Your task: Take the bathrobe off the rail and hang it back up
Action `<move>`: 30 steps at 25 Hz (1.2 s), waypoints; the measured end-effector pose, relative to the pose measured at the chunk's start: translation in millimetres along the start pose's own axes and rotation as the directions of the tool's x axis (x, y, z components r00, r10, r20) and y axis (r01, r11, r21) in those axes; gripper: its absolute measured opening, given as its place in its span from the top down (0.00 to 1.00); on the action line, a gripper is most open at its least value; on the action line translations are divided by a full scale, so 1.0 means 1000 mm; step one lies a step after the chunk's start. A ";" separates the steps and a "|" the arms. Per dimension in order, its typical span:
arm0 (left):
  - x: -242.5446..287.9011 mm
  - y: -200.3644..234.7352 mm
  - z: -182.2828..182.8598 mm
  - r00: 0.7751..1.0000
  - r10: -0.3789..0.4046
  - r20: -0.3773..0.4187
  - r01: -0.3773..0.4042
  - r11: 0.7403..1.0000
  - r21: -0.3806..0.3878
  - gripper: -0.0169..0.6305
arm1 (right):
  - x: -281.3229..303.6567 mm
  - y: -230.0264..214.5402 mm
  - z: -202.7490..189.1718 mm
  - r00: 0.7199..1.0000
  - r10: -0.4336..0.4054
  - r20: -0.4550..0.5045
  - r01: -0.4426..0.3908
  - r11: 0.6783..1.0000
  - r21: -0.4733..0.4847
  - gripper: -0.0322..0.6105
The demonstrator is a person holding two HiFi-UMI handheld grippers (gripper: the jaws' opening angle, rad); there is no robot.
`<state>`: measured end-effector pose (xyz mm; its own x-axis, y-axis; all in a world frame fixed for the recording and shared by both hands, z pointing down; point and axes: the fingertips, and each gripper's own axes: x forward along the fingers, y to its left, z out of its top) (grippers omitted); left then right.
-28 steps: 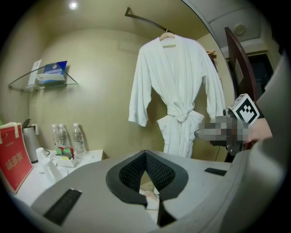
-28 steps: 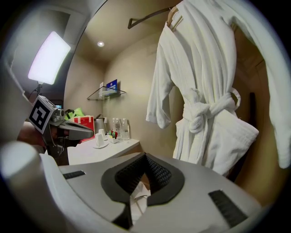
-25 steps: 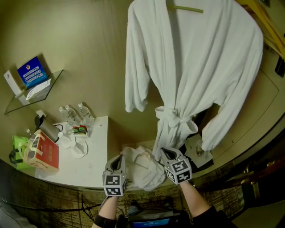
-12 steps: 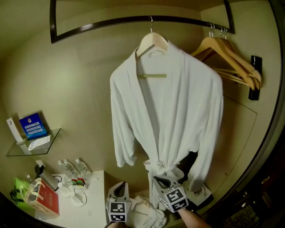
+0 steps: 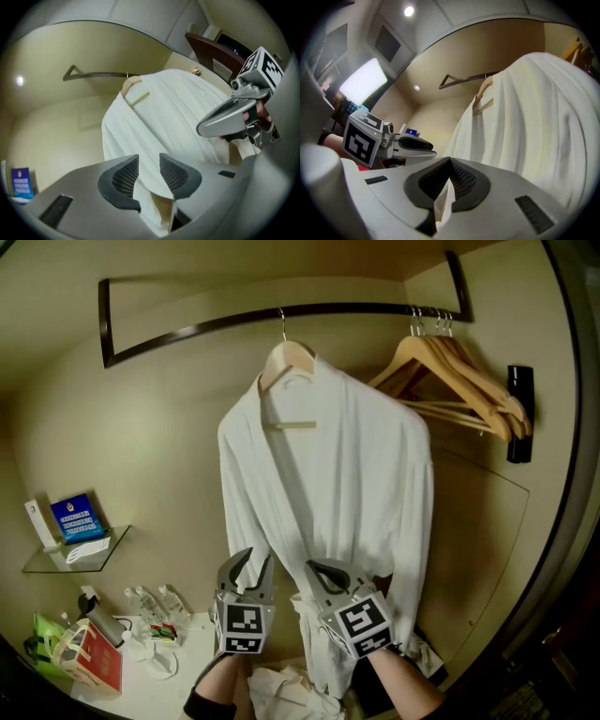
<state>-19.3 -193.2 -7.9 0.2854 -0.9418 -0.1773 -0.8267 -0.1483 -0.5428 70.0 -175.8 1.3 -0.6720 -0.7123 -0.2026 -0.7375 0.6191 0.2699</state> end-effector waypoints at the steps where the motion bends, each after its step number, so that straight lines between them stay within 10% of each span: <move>1: 0.008 0.006 0.019 1.000 0.012 0.023 -0.013 0.999 0.032 0.74 | 0.001 -0.007 0.016 1.000 -0.005 0.028 0.005 1.000 -0.005 0.91; 15: 0.102 0.084 0.192 0.966 0.072 0.248 -0.145 0.947 0.287 0.60 | 0.027 -0.067 0.140 0.979 -0.115 0.168 0.132 0.987 -0.094 0.91; 30: 0.171 0.120 0.260 0.937 0.018 0.350 -0.142 0.933 0.332 0.55 | 0.063 -0.111 0.205 0.944 -0.237 0.230 0.268 0.957 -0.113 0.91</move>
<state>56.2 -293.7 -317.2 0.4225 -0.7791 -0.4632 -0.6503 0.0954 -0.7536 95.5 -221.2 -234.5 -0.4747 -0.7429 -0.4720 -0.8782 0.3641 0.3101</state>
